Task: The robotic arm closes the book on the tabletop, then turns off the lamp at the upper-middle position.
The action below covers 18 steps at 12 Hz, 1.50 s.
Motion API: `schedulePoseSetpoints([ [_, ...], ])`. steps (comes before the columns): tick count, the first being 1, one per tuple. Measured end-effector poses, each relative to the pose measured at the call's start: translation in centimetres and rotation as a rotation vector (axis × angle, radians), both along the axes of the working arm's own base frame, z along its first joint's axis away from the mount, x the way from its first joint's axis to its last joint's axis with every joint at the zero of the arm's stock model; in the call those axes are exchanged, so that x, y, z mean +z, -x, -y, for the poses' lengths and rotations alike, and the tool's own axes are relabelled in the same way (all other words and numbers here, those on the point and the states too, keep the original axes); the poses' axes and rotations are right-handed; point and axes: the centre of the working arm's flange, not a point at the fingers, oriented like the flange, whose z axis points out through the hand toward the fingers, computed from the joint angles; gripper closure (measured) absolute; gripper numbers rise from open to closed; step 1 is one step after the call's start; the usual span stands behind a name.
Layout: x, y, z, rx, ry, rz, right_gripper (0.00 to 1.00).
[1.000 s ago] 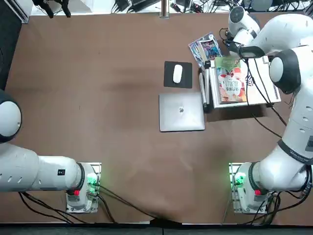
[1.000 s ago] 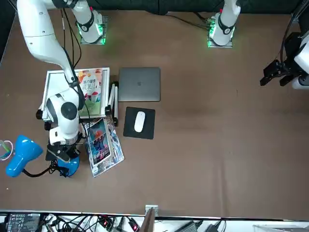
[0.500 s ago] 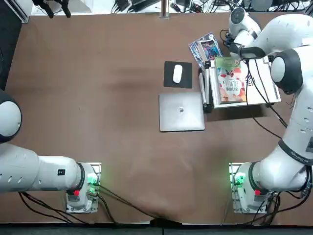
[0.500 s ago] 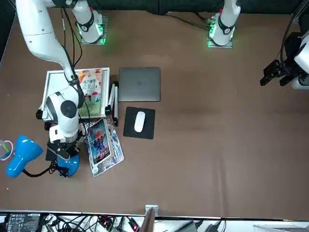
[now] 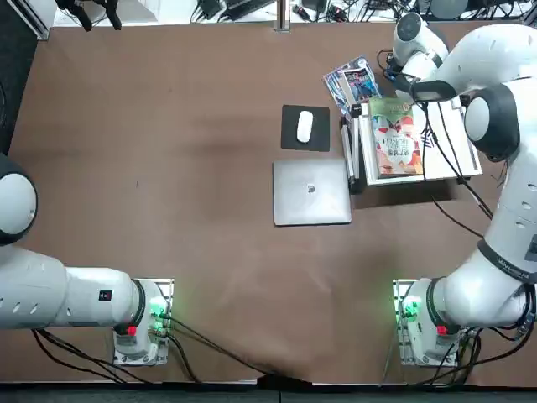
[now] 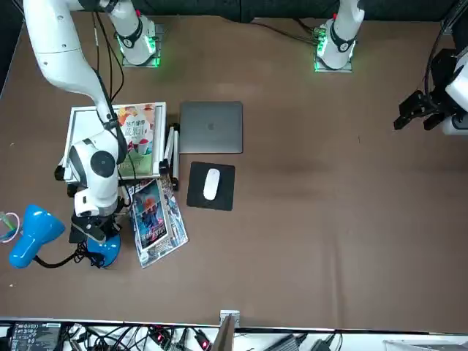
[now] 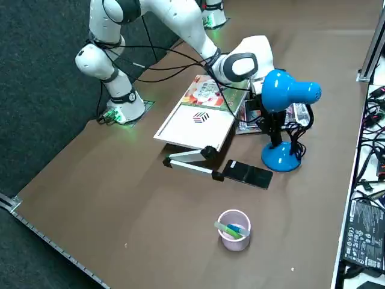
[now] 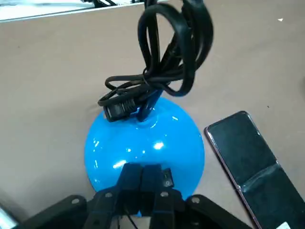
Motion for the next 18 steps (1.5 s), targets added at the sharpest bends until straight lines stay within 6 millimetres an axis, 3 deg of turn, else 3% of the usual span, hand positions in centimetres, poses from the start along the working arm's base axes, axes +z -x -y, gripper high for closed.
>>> schedulePoseSetpoints([
  [18,0.14,-0.15,0.91,0.006,-0.02,0.021,0.99],
])
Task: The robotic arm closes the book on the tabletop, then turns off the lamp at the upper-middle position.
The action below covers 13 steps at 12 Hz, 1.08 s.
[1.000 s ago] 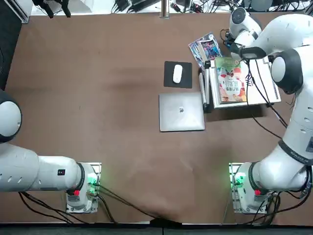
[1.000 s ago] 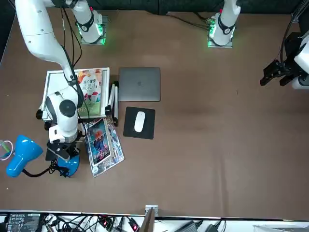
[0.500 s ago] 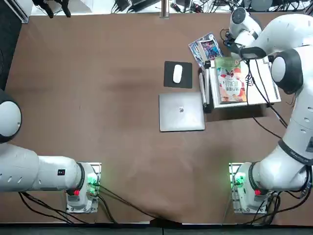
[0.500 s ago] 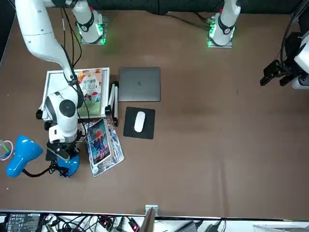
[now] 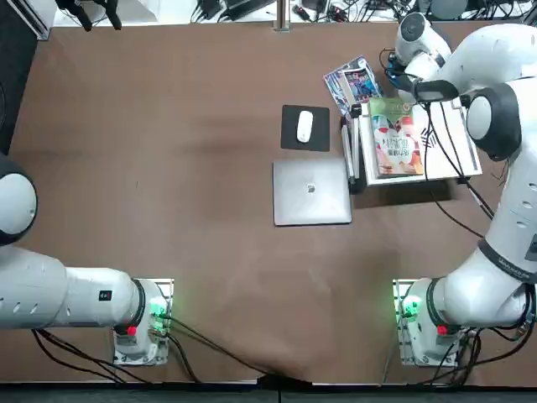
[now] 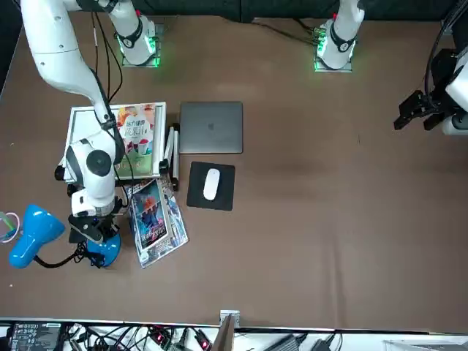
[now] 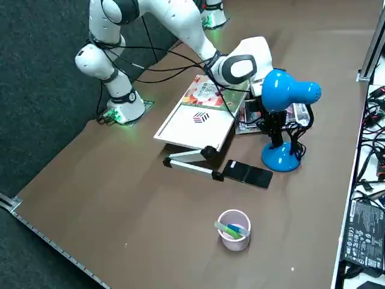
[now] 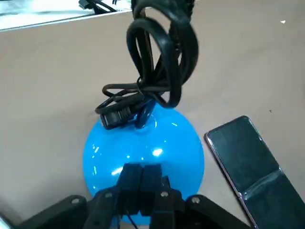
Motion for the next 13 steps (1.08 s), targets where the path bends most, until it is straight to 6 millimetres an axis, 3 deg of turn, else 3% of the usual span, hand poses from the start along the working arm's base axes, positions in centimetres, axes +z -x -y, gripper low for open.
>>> schedulePoseSetpoints([
  [8,-0.1,0.2,0.0,0.006,-0.007,0.002,0.99],
  [13,-0.7,1.3,-0.5,0.0,-0.038,0.002,0.99],
])
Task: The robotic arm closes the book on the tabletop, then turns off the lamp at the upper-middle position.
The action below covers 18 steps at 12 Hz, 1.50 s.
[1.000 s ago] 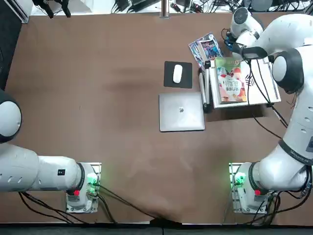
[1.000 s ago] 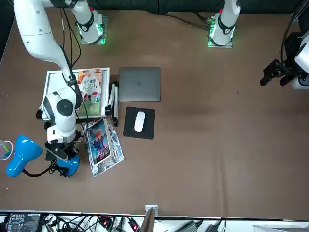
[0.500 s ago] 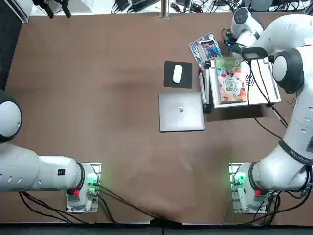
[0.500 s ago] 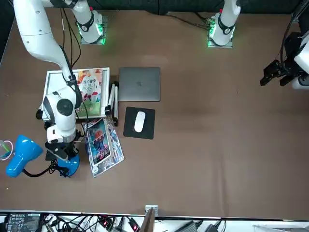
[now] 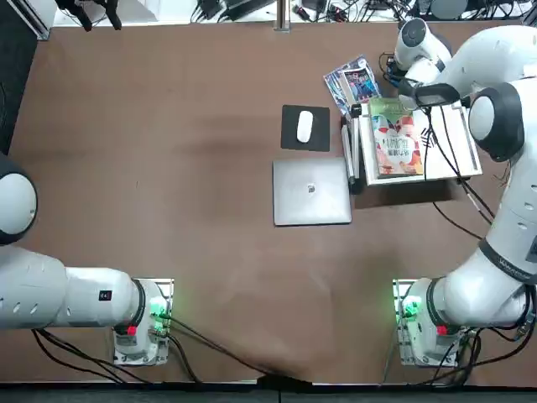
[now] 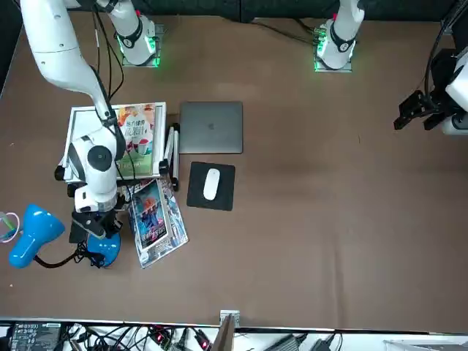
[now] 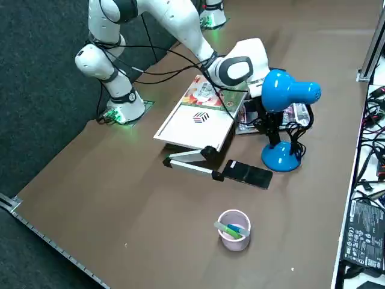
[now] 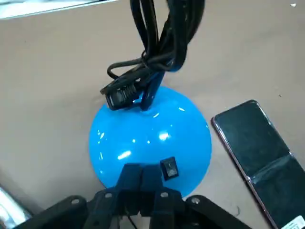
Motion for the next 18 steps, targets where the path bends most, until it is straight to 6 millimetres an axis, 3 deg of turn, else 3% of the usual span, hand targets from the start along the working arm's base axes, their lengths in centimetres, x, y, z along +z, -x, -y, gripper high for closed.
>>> schedulePoseSetpoints([
  [6,0.0,0.3,0.1,-0.002,-0.002,-0.003,0.99],
  [12,1.6,-0.1,0.7,-0.009,0.002,0.019,0.99],
  [18,0.5,0.5,1.7,-0.024,0.003,-0.004,0.99],
])
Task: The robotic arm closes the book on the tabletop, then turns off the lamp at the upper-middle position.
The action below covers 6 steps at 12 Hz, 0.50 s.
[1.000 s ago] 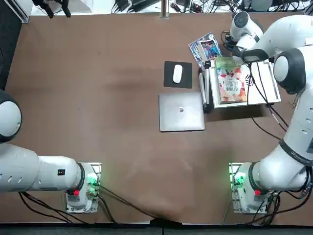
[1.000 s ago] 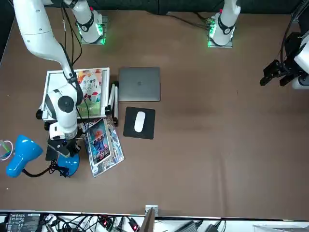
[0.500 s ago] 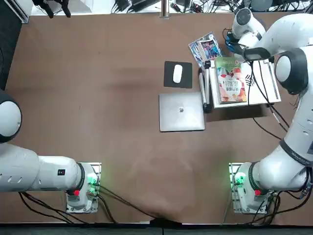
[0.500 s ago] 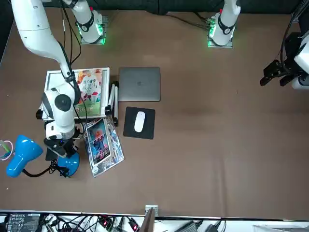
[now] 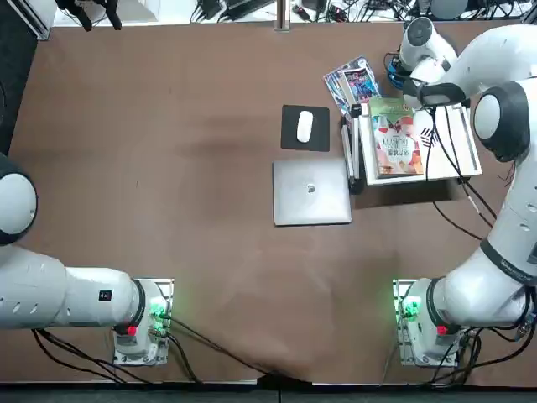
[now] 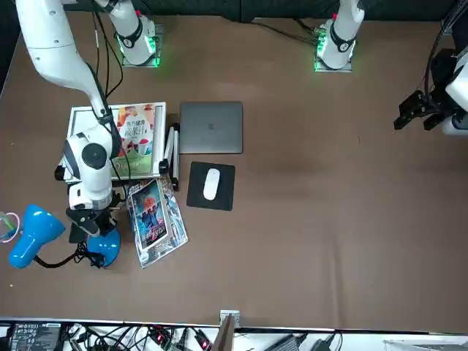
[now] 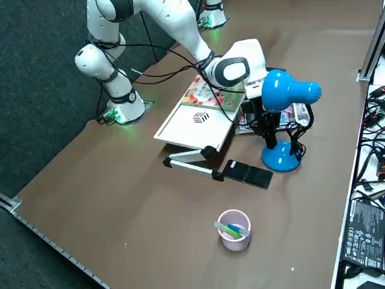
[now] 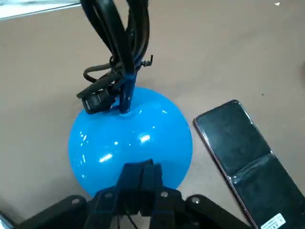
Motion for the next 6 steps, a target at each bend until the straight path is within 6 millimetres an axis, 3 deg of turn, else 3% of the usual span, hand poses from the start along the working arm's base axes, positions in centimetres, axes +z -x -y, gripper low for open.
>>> schedulePoseSetpoints([
  [6,-0.08,0.03,-0.02,0.0,-0.001,-0.001,0.99],
])
